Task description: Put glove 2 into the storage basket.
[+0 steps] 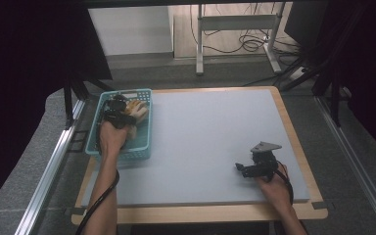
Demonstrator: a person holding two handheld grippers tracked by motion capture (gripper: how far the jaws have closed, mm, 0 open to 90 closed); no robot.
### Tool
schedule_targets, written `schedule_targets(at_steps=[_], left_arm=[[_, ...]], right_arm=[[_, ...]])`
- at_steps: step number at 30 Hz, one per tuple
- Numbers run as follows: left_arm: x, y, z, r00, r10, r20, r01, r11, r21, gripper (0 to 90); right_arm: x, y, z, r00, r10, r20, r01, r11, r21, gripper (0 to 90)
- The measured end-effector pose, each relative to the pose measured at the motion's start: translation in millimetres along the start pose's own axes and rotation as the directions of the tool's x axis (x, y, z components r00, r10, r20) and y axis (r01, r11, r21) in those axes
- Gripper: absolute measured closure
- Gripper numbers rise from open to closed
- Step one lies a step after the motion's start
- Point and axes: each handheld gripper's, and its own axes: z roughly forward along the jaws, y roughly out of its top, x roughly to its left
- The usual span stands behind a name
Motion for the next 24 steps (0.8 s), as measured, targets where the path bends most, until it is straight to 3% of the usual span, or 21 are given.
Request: schedule_targets(at_steps=[3, 8, 11, 14, 17, 19, 22, 24], left_arm=[[-3.4, 5.2, 11.6, 1.0000, 0.001, 0.006, -0.001, 0.9993, 0.037, 48.1], [-12.1, 11.5, 26.4, 0.9981, 0.059, 0.018, -0.060, 0.9939, 0.092, 45.5], [-16.1, 12.1, 33.1, 0.9950, 0.090, 0.042, -0.095, 0.9849, 0.144, 32.3], [-13.7, 11.4, 36.1, 0.9943, 0.065, 0.085, -0.080, 0.9792, 0.187, 12.9], [-8.7, 11.4, 28.2, 0.9896, 0.021, 0.143, -0.047, 0.9828, 0.178, 7.1], [-5.7, 12.1, 18.3, 0.9867, 0.022, 0.161, -0.047, 0.9865, 0.157, 5.2], [1.3, 13.1, 0.7, 0.9874, 0.020, 0.157, -0.037, 0.9938, 0.104, 5.8], [8.2, 12.5, -9.9, 0.9910, 0.015, 0.133, -0.024, 0.9971, 0.072, 8.8]], right_arm=[[0.0, 0.0, 0.0, 1.0000, 0.000, 0.000, 0.000, 1.000, 0.000, 11.7], [0.0, 0.0, 0.0, 1.0000, 0.000, 0.000, 0.000, 1.000, 0.000, 11.7], [0.0, 0.0, 0.0, 1.0000, 0.001, 0.000, -0.001, 1.000, 0.000, 11.7], [0.0, 0.0, 0.0, 1.0000, 0.000, 0.000, 0.000, 1.000, 0.000, 11.6], [0.0, 0.0, 0.0, 1.0000, 0.000, 0.000, 0.000, 1.000, 0.000, 11.7], [0.0, 0.0, 0.0, 1.0000, 0.000, 0.000, 0.000, 1.000, 0.000, 11.6], [0.0, 0.0, 0.0, 1.0000, 0.000, 0.000, 0.000, 1.000, 0.000, 11.7], [0.0, 0.0, 0.0, 1.0000, -0.001, 0.000, 0.001, 1.000, 0.000, 11.7]])
